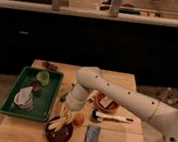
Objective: Place banana in purple bowl
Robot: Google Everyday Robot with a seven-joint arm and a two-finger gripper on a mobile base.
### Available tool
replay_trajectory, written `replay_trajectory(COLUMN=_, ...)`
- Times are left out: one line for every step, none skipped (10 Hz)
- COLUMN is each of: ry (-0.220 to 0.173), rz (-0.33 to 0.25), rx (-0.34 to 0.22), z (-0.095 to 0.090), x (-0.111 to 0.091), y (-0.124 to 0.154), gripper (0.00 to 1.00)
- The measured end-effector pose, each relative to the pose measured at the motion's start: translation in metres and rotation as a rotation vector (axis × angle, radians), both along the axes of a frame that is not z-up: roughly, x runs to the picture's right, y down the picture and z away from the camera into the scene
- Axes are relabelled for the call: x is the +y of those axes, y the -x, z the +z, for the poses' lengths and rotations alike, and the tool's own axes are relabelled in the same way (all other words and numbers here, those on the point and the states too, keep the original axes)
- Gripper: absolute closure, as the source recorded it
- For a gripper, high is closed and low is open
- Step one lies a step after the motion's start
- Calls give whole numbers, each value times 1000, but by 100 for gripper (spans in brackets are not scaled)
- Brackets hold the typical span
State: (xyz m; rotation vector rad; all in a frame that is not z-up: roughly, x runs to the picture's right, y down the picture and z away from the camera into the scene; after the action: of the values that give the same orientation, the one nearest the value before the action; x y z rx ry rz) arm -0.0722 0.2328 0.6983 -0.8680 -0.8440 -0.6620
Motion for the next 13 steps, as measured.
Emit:
replay_trajectory(ry=-8, rz=-11, rx=-6, z=0, x=2, y=3, gripper=100)
replay_trajectory(ry=-16, rz=-24, rx=-10, z=-1, x=4, y=5, gripper=100)
replay_trajectory(ry=-22, rz=-35, rx=-13, z=-2, x=5, y=7, gripper=100)
replay_trajectory(ry=-28, rz=-44, rx=-18, z=-4, x=6, y=9, gripper=100)
replay_trajectory(ry=-33, rz=-51, rx=-23, z=-4, x=8, y=11, gripper=100)
replay_trajectory(ry=-37, rz=-59, rx=-30, z=-5, x=9, y=13, gripper=100)
replay_trajectory(ry=-41, rz=-67, rx=-39, z=-6, x=11, y=15, gripper=100)
replay_trajectory(ry=-46, rz=-73, rx=-48, z=-7, x=11, y=17, gripper=99)
replay_trajectory(ry=-50, rz=-79, rx=-55, z=-7, x=12, y=19, gripper=92)
replay_trajectory(ry=-53, rz=-83, rx=-60, z=-7, x=13, y=20, gripper=84)
replay_trajectory(ry=-57, rz=-88, rx=-66, z=-8, x=14, y=22, gripper=72)
replay_trajectory(ry=-60, rz=-91, rx=-68, z=-8, x=15, y=23, gripper=61)
replay_trajectory(ry=-62, rz=-93, rx=-69, z=-8, x=16, y=23, gripper=52)
